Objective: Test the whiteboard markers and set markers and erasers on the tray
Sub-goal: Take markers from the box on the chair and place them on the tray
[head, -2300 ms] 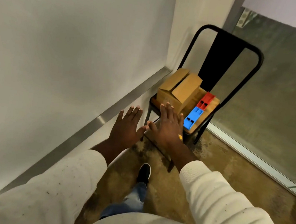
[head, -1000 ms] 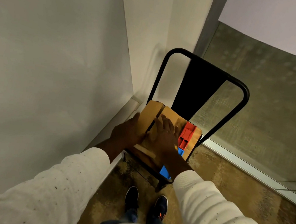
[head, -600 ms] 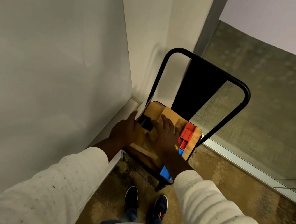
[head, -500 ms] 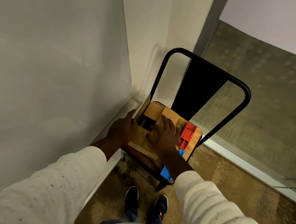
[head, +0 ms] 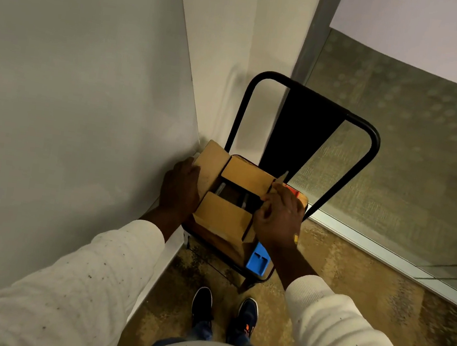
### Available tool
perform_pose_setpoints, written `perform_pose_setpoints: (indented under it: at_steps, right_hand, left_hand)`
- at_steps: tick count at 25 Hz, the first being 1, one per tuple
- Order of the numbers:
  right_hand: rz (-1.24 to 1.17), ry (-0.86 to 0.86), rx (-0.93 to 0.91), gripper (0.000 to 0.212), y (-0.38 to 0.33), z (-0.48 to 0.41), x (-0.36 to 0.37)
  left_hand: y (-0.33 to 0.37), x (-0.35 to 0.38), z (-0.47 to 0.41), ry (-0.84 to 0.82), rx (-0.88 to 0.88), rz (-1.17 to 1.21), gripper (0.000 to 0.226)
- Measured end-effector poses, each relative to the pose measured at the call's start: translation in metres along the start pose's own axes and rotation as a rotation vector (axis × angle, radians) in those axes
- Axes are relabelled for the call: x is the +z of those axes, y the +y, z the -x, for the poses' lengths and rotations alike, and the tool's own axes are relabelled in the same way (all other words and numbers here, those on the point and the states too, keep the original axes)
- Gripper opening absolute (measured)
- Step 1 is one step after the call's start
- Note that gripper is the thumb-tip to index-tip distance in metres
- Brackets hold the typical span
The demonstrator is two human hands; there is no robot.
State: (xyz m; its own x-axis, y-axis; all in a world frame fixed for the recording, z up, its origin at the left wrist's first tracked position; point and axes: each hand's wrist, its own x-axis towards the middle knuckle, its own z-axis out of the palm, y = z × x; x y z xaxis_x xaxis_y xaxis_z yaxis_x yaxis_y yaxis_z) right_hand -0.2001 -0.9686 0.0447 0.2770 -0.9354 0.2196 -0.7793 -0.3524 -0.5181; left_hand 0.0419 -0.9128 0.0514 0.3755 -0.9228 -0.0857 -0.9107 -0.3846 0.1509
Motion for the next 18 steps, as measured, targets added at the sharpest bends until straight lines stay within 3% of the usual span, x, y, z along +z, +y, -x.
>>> perform_pose_setpoints:
  at_steps: [4,9,12,15,18]
  right_hand:
    - [0.11,-0.064,0.04,0.039,0.026,0.012,-0.004]
    - [0.305,-0.393,0.062,0.055,0.04,0.027,-0.001]
    - [0.273,-0.428,0.096,0.056,0.034,0.028,0.005]
    - [0.254,-0.336,0.043,0.05,0.025,0.017,0.009]
    - [0.245,-0.331,-0.005,0.041,0.015,0.007,0.015]
  left_hand:
    - [-0.008,0.012,0.001,-0.038,0.007,-0.1,0.051]
    - [0.003,0.019,0.007,-0.058,-0.048,-0.036,0.029]
    - [0.012,0.021,0.008,-0.026,-0.036,-0.012,0.039]
    - [0.011,0.027,0.005,0.038,0.168,0.028,0.044]
    - [0.011,0.029,0.004,-0.044,0.427,-0.042,0.059]
